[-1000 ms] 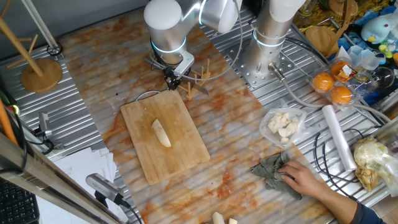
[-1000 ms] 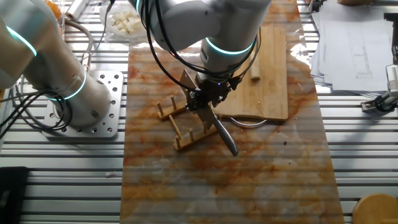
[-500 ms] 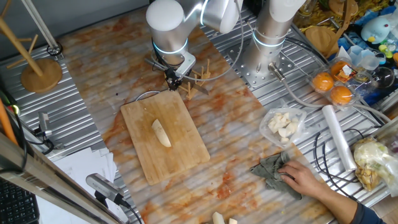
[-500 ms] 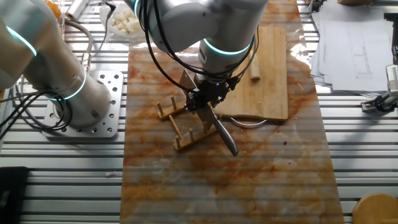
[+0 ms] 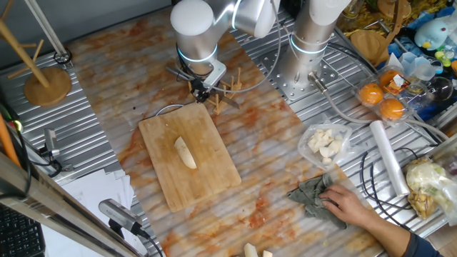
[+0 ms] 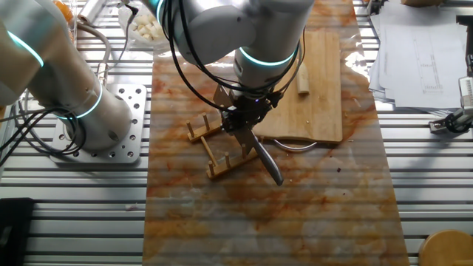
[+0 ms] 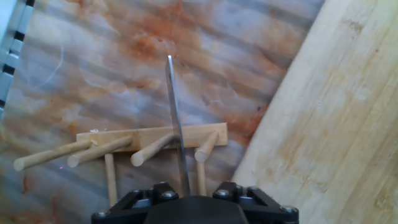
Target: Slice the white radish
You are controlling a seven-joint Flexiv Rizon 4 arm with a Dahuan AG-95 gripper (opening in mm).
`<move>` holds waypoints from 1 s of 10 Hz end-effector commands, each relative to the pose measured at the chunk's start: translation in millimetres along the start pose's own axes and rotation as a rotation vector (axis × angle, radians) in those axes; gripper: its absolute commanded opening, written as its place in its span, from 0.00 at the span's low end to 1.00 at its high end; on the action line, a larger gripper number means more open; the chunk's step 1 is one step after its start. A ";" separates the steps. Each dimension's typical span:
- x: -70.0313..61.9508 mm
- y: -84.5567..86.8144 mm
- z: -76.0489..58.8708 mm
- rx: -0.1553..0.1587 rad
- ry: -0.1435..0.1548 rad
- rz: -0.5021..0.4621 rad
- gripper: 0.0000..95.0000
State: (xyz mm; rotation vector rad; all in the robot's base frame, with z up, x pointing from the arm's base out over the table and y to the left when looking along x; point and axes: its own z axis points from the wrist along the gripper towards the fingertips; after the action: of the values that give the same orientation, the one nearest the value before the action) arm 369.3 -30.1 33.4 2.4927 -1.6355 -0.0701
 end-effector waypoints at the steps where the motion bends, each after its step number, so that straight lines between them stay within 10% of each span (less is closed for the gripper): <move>1: 0.2 0.0 0.5 0.004 0.002 0.004 0.20; 2: 0.1 0.1 0.8 0.006 0.003 0.007 0.00; 10: 1.5 7.4 -15.9 -0.002 -0.004 0.032 0.00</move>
State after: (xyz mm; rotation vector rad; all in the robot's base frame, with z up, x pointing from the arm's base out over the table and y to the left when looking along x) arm 367.0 -33.7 46.0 2.4632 -1.6790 -0.0694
